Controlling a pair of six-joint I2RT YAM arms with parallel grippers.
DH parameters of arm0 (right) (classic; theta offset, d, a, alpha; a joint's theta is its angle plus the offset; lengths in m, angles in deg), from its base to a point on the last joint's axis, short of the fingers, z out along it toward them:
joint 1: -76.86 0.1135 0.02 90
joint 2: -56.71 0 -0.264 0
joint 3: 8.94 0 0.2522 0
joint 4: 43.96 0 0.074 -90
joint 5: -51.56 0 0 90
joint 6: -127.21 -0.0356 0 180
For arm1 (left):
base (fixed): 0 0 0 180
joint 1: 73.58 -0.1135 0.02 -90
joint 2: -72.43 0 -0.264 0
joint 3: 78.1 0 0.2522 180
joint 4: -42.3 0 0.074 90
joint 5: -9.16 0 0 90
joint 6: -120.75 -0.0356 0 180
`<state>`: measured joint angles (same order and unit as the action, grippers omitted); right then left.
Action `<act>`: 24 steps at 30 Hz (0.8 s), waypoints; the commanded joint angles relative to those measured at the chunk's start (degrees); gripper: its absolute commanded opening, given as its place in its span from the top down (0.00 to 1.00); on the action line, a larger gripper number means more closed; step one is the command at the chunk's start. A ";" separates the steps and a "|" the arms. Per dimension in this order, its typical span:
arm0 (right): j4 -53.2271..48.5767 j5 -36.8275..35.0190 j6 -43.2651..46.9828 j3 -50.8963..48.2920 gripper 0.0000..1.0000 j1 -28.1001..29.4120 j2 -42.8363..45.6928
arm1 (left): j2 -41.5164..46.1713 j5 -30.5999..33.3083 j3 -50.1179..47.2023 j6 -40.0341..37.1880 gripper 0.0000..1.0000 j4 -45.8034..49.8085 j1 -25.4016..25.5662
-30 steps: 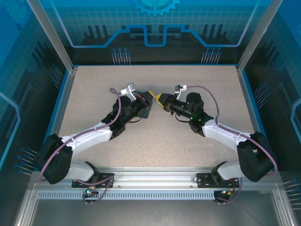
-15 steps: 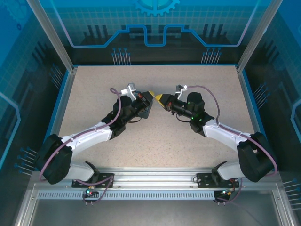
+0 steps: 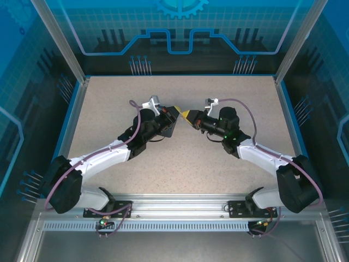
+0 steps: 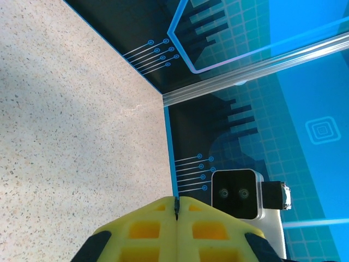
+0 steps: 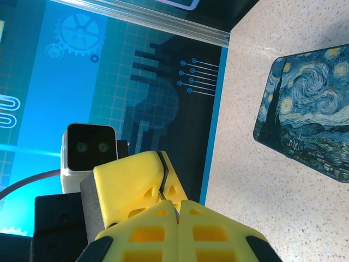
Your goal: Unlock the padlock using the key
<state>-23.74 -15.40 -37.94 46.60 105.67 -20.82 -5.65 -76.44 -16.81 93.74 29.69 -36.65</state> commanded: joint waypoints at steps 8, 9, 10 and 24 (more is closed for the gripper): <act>-2.11 2.48 1.69 0.74 1.00 -0.58 2.56 | 0.74 1.93 2.59 -2.40 0.60 3.02 -0.49; -2.52 2.06 1.50 0.50 1.00 -0.97 3.00 | 1.99 2.56 2.68 -3.13 0.44 4.79 -1.44; -2.97 1.75 1.32 0.14 1.00 -1.32 3.46 | 3.61 3.05 3.04 -4.03 0.36 7.44 -2.86; -12.44 5.30 8.63 0.59 1.00 -7.25 2.85 | -9.79 -8.79 22.00 -28.92 0.01 42.61 -26.50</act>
<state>-31.90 -12.01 -33.55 46.49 99.82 -16.74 -10.44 -82.07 3.03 74.33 63.00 -61.79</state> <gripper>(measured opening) 0.063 0.987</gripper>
